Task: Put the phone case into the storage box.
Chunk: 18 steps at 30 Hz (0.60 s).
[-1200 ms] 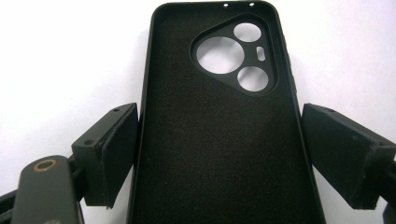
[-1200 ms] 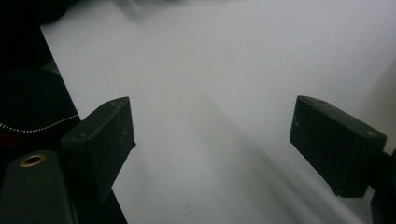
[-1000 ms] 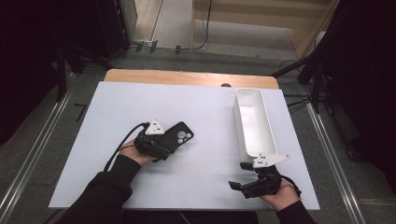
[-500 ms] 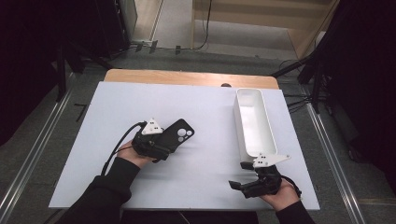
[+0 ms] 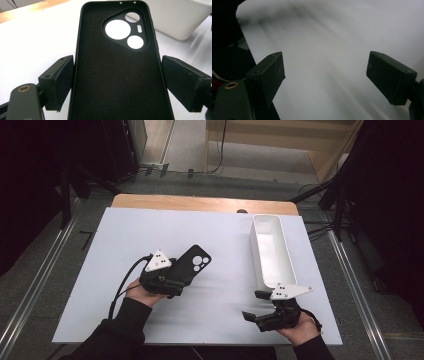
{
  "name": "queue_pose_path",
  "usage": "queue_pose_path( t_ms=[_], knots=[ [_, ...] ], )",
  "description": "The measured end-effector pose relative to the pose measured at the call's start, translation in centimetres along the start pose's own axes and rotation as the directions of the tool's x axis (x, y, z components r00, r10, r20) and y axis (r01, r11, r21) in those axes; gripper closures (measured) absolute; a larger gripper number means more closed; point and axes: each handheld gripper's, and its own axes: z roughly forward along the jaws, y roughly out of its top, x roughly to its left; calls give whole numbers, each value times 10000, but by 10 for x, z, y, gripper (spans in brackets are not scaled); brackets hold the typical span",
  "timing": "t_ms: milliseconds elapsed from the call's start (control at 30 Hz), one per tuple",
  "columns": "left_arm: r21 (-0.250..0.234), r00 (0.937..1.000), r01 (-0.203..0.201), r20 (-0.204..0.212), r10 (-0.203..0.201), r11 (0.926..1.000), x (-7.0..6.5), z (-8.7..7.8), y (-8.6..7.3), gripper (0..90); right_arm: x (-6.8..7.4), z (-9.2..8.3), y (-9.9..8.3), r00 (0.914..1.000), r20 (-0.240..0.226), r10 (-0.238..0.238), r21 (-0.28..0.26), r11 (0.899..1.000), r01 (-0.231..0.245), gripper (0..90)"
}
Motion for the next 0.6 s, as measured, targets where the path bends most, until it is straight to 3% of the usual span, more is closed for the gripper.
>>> queue_pose_path(
  t_ms=[333, 467, 600],
  knots=[
    [-1268, 9978, 199, -607, -278, 9917, -14, -3, -5, 138, 7, 0, 16, 9985, 152, 524, -162, 9985, -521, 134],
    [-1795, 9961, 142, -834, -296, 9837, -20, -7, -7, 138, 10, 1, 23, 9975, 259, 658, -357, 9973, -649, 135],
    [-2194, 9942, 362, -910, -574, 9750, -22, -8, -10, 138, 12, 4, 29, 9952, 284, 940, -430, 9948, -927, 135]
  ],
)
